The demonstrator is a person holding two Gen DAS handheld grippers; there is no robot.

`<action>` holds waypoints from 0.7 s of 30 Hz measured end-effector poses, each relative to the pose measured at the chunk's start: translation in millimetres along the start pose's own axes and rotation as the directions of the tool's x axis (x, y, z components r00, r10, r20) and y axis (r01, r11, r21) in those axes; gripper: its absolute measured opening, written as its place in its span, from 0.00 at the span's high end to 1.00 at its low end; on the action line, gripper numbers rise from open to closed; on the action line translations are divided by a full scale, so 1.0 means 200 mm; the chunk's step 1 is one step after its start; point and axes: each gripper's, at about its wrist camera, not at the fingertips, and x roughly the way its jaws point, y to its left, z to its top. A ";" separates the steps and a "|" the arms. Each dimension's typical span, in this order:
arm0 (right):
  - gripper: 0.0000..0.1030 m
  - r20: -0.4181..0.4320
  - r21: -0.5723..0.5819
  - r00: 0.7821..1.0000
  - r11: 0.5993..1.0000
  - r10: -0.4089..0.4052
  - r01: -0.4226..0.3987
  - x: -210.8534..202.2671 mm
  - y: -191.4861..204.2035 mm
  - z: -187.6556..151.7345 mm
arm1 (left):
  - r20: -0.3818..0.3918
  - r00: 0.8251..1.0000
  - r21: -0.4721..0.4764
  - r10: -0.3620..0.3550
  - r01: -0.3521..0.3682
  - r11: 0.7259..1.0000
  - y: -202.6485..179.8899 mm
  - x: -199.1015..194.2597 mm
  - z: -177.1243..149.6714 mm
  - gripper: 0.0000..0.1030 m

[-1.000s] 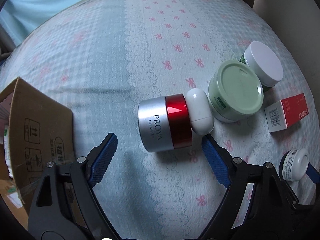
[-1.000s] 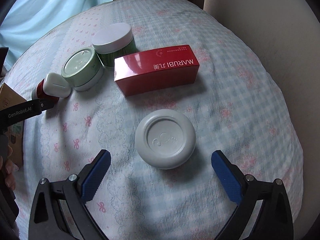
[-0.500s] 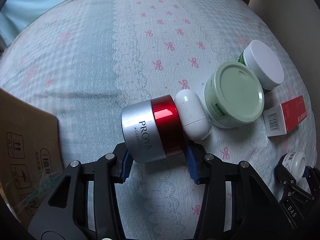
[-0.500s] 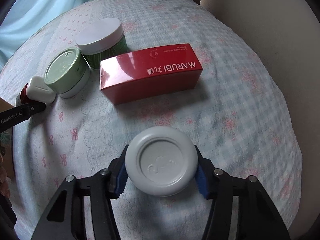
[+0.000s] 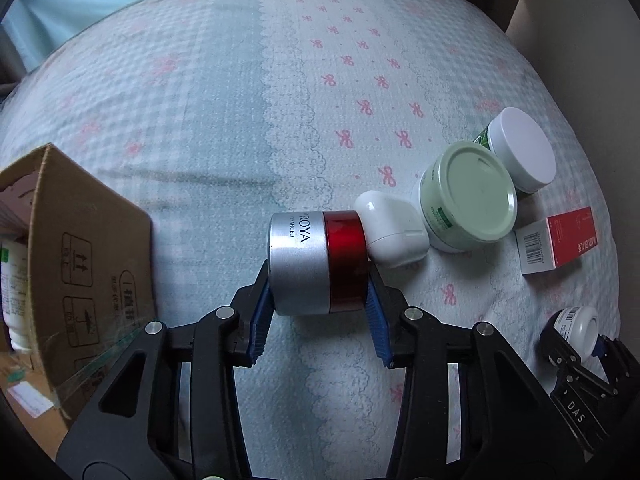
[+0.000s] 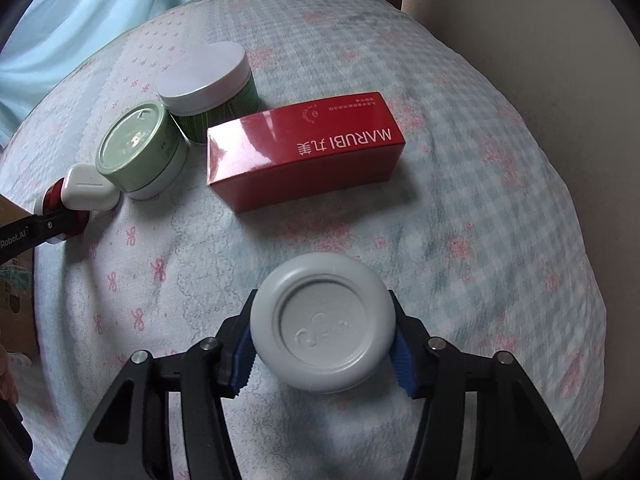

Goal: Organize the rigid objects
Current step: 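Grasp the silver-red PROYA jar with the left tool while the right tool grasps the small white round case, then carry the PROYA jar and white case into the box and release them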

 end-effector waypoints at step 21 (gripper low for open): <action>0.49 0.142 -0.029 0.989 0.999 0.050 -0.046 -0.63 -0.05 0.01 | 0.149 0.983 0.008 -0.104 0.104 0.994 -0.05 -0.77 -0.05 0.63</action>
